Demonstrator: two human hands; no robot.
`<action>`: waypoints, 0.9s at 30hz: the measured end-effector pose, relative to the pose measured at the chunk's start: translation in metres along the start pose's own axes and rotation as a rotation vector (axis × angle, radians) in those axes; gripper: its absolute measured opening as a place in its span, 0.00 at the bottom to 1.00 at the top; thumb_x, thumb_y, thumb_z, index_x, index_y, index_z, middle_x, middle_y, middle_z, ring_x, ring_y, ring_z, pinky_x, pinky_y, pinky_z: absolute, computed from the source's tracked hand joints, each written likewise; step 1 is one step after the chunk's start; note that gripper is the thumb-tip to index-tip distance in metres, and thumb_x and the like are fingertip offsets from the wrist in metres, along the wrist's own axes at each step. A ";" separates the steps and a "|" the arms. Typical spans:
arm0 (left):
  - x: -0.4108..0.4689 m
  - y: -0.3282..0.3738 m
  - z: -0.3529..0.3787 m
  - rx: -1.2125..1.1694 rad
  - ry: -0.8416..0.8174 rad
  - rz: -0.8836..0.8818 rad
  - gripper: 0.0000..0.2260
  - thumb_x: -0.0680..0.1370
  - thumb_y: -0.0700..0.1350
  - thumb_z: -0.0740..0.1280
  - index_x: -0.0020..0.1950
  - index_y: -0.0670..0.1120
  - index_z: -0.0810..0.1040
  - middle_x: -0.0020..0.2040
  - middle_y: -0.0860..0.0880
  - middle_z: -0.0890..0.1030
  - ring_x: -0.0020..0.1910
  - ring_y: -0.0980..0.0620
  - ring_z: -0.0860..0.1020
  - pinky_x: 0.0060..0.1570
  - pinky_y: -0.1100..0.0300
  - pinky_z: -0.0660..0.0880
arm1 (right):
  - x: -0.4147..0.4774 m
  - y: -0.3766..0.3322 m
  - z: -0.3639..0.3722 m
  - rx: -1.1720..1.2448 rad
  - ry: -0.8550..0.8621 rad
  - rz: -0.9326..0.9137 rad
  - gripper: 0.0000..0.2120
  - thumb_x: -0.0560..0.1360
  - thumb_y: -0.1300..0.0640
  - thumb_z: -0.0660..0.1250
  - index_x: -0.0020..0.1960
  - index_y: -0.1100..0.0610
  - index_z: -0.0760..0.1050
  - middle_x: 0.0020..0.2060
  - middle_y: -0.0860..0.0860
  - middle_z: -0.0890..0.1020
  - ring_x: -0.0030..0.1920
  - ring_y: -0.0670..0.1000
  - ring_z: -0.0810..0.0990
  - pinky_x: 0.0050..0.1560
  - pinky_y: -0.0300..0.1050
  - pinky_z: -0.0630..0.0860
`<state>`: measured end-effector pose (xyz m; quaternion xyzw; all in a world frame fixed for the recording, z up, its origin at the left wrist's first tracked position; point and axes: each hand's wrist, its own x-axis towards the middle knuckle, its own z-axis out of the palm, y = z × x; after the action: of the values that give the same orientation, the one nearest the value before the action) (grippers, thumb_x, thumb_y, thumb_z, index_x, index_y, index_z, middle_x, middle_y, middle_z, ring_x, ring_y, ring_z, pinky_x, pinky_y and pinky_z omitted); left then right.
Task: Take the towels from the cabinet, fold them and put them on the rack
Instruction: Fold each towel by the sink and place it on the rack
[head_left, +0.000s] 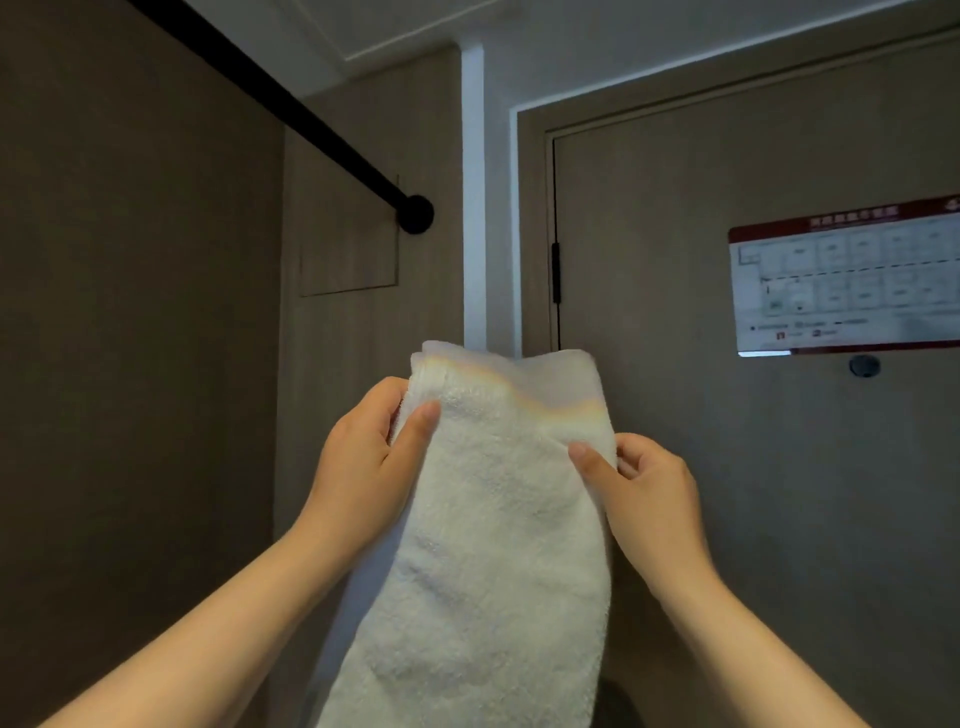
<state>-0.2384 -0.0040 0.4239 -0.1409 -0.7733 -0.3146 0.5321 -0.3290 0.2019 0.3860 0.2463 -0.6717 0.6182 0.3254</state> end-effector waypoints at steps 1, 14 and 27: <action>0.010 -0.010 0.003 0.010 0.012 0.012 0.07 0.81 0.47 0.62 0.47 0.46 0.76 0.39 0.51 0.78 0.38 0.57 0.75 0.34 0.69 0.68 | 0.013 0.003 0.007 0.004 0.011 -0.023 0.10 0.75 0.48 0.71 0.39 0.54 0.80 0.32 0.49 0.83 0.29 0.47 0.80 0.30 0.45 0.75; 0.156 -0.092 0.029 0.128 0.157 0.157 0.04 0.81 0.49 0.63 0.47 0.52 0.75 0.36 0.59 0.77 0.35 0.65 0.74 0.32 0.74 0.66 | 0.176 0.039 0.102 0.239 0.085 -0.193 0.16 0.77 0.54 0.70 0.36 0.65 0.74 0.24 0.54 0.75 0.25 0.49 0.72 0.28 0.41 0.67; 0.232 -0.076 0.011 0.466 0.447 0.255 0.14 0.80 0.51 0.64 0.40 0.42 0.72 0.31 0.54 0.70 0.30 0.60 0.66 0.30 0.65 0.64 | 0.307 0.015 0.168 0.536 -0.079 -0.468 0.21 0.77 0.50 0.69 0.39 0.68 0.72 0.27 0.66 0.75 0.27 0.60 0.71 0.32 0.52 0.71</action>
<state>-0.3799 -0.0822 0.6068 -0.0386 -0.6651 -0.0837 0.7411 -0.5674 0.0587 0.5994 0.4938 -0.4233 0.6710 0.3559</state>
